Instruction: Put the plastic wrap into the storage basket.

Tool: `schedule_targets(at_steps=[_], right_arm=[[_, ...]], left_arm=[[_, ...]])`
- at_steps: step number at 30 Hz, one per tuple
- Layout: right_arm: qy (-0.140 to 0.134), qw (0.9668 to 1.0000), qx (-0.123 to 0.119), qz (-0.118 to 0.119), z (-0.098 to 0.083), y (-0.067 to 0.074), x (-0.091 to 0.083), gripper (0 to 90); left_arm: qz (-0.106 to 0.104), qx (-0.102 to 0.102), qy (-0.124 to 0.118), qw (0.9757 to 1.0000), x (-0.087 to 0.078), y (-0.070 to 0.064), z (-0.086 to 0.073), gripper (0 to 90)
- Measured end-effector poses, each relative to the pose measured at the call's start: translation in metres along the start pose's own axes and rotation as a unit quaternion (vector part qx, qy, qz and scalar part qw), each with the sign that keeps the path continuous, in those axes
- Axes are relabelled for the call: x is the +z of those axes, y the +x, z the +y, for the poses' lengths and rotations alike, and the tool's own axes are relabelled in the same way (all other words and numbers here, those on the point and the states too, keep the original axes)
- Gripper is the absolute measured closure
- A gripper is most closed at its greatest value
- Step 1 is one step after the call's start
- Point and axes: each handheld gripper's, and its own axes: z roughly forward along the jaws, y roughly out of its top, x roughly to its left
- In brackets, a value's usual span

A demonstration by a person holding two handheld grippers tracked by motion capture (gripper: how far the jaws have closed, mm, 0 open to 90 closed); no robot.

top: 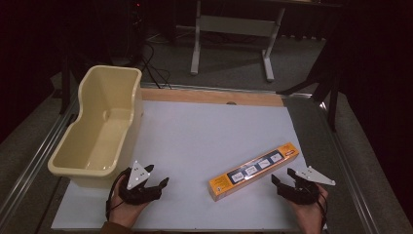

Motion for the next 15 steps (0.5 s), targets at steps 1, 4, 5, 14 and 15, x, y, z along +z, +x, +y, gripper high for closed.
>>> schedule_targets(at_steps=[1, 4, 5, 14, 15], right_arm=[[0.001, 1.0000, -0.001, 0.002, 0.000, 0.000, 0.000, 30.8], [0.002, 1.0000, -0.001, 0.006, 0.001, 0.003, 0.001, 31.6], [-0.001, 0.9999, -0.003, 0.011, 0.002, 0.005, 0.001, 32.0], [-0.027, 0.9979, -0.027, 0.053, 0.012, 0.025, -0.003, 66.4], [-0.030, 0.9974, -0.028, 0.060, 0.013, 0.030, -0.003, 72.1]], left_arm=[[-0.001, 0.000, 0.000, 1.0000, 0.001, 0.000, 0.000, 32.1], [-0.001, 0.001, -0.001, 1.0000, 0.001, 0.000, 0.000, 32.1], [-0.001, 0.001, -0.002, 1.0000, 0.001, 0.000, 0.000, 32.1], [0.006, -0.004, 0.002, 1.0000, 0.002, 0.001, -0.001, 32.2], [0.006, -0.006, 0.003, 1.0000, 0.003, 0.001, -0.001, 32.2]])
